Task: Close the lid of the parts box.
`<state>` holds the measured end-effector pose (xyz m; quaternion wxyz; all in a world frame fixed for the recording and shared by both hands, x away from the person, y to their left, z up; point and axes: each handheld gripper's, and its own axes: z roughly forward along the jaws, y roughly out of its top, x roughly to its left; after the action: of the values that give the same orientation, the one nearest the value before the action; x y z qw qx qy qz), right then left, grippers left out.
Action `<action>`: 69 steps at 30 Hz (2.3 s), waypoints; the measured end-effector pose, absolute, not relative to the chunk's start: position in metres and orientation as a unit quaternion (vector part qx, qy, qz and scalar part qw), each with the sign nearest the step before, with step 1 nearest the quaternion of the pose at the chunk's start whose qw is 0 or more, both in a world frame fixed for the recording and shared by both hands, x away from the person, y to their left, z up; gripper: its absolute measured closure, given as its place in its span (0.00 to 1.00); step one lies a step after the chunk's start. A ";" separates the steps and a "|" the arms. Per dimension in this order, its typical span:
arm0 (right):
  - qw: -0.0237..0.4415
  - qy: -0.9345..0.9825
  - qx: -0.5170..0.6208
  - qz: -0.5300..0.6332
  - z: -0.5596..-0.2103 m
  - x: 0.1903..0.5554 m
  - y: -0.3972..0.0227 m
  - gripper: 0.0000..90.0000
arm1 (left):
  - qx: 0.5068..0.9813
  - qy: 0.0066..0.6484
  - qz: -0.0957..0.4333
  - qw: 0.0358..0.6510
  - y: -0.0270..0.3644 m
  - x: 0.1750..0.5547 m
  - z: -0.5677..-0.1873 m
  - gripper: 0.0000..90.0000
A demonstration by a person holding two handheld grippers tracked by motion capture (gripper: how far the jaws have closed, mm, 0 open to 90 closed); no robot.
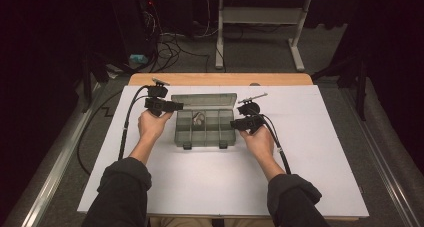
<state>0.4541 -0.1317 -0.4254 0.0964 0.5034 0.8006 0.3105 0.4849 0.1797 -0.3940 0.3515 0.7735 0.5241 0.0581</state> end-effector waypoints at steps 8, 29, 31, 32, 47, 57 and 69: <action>0.101 0.808 0.488 0.314 -0.425 0.453 -0.131 0.78 | 0.772 0.524 0.059 0.356 0.181 0.480 -0.394 0.66; 0.096 0.806 0.444 0.381 -0.386 0.449 -0.153 1.00 | 0.779 0.519 0.067 0.345 0.182 0.469 -0.405 0.66; 0.097 0.806 0.441 0.384 -0.384 0.449 -0.153 1.00 | 0.781 0.518 0.066 0.343 0.183 0.468 -0.406 0.66; 0.098 0.806 0.440 0.384 -0.383 0.449 -0.152 1.00 | 0.781 0.519 0.065 0.341 0.184 0.468 -0.406 0.66; 0.088 0.812 0.428 0.387 -0.382 0.444 -0.151 1.00 | 0.784 0.508 0.046 0.353 0.192 0.446 -0.407 0.69; 0.077 0.814 0.423 0.389 -0.391 0.438 -0.158 1.00 | 0.781 0.502 0.054 0.368 0.196 0.430 -0.405 0.71; 0.070 0.817 0.416 0.393 -0.398 0.431 -0.160 0.99 | 0.790 0.496 0.054 0.356 0.201 0.419 -0.408 0.70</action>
<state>0.4311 -0.1600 -0.3982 0.0697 0.4158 0.8174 0.3926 0.4189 0.2008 -0.4083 0.3564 0.7901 0.4957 0.0542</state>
